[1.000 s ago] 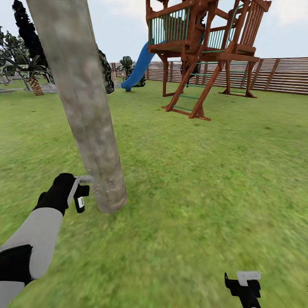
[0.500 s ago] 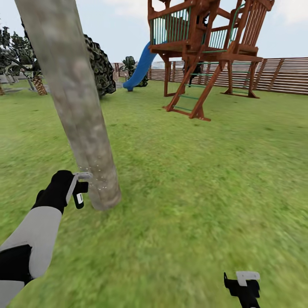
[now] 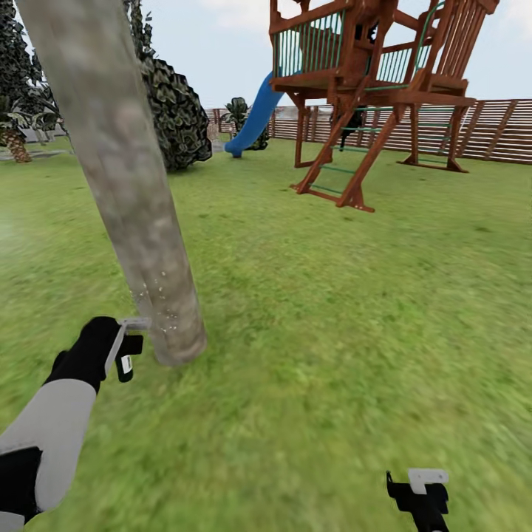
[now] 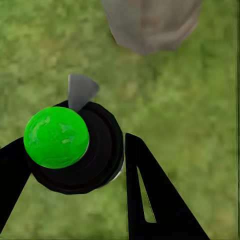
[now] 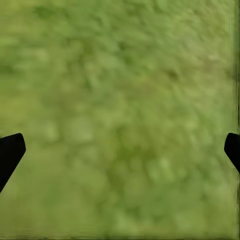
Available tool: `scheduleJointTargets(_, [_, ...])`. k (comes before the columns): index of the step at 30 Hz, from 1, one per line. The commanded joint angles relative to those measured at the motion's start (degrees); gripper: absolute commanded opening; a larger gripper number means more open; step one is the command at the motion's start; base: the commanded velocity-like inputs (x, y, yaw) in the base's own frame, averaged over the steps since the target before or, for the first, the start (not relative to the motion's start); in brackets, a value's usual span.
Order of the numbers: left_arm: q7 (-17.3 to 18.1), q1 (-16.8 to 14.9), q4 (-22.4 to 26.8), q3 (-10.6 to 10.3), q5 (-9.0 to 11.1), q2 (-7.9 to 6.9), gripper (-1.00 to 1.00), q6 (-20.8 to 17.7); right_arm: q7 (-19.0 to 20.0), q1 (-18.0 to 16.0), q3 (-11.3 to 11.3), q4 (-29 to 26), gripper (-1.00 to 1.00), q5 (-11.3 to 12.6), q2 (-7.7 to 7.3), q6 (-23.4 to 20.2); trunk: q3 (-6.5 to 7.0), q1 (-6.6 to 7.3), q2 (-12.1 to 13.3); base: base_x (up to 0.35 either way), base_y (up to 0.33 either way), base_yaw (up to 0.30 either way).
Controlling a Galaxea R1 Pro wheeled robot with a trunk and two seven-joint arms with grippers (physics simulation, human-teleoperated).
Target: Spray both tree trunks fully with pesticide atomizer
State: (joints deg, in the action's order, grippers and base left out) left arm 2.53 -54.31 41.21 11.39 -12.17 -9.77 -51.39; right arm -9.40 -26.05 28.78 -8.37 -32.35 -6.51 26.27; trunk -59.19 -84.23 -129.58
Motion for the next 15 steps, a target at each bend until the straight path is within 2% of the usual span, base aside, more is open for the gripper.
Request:
scheduleJointTargets(1, [0.29,0.04,0.11,0.12,-0.41,0.10,-1.00,-0.01,-0.27,-0.05,0.31,0.11,1.00,-0.61,0.02,0.20,-0.05,0.03,-0.02,-0.176,-0.239,0.000])
scheduleJointTargets(6, [0.20,-0.02,0.68,0.28,-0.40,0.51,-1.00,0.06,-0.27,-0.05,0.31,0.12,1.00,-0.61,0.09,0.19,-0.05,0.03,-0.02,-0.059,-0.258,0.182])
scheduleJointTargets(11, [0.01,-0.73,0.80,0.29,-0.38,0.84,-1.00,-0.11,-0.27,-0.05,0.31,0.12,1.00,-0.61,0.09,0.19,-0.05,0.03,-0.02,0.142,-0.262,0.246])
scheduleJointTargets(15, [-0.13,-0.93,0.85,0.30,-0.40,0.81,-1.00,-0.17,-0.35,-0.05,0.31,0.11,1.00,-0.61,-0.13,0.19,-0.05,0.03,-0.02,0.163,-0.258,0.026])
